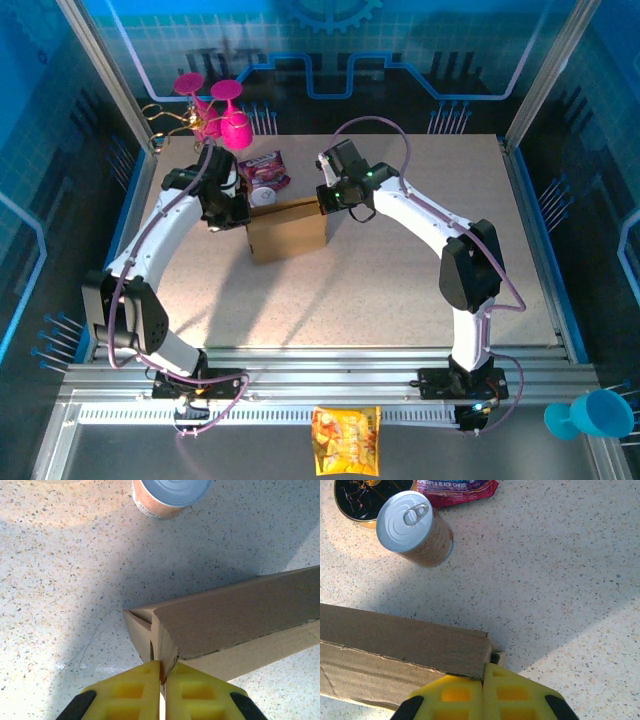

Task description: Fold the paper box

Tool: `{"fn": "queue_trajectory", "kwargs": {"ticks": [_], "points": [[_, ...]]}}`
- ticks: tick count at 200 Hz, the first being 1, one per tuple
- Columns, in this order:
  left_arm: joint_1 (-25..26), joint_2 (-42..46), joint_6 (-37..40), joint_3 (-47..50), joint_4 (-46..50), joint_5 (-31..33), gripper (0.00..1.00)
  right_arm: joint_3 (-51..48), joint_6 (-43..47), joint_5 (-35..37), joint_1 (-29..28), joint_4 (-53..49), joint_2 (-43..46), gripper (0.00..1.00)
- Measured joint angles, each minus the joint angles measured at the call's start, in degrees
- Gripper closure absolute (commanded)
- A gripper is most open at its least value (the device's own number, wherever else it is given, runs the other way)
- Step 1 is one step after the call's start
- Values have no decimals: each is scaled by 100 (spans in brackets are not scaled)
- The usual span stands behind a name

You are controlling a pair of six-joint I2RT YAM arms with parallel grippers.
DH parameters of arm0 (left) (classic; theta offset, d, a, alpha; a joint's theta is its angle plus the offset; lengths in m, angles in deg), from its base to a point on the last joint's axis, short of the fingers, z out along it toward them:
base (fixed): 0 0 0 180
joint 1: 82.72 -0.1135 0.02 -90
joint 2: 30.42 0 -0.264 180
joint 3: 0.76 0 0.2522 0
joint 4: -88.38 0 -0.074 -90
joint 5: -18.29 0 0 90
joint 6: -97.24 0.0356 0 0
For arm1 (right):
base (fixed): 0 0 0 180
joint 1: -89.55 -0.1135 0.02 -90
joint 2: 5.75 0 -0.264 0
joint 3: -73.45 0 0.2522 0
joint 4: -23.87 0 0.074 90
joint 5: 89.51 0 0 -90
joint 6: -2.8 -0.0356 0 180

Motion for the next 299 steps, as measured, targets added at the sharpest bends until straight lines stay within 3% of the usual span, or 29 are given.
{"fn": "queue_trajectory", "kwargs": {"ticks": [178, 214, 299], "points": [[48, -629, -555, -920, 1106, -190, 95, 98, 2, 46, -39, -236, 0, 100], [63, -627, -555, -723, 1032, -190, 100, 96, 2, 46, -42, -256, 0, 100], [269, -168, -704, 280, 369, -166, 100, -638, 24, 160, -136, -33, 157, 100]]}}
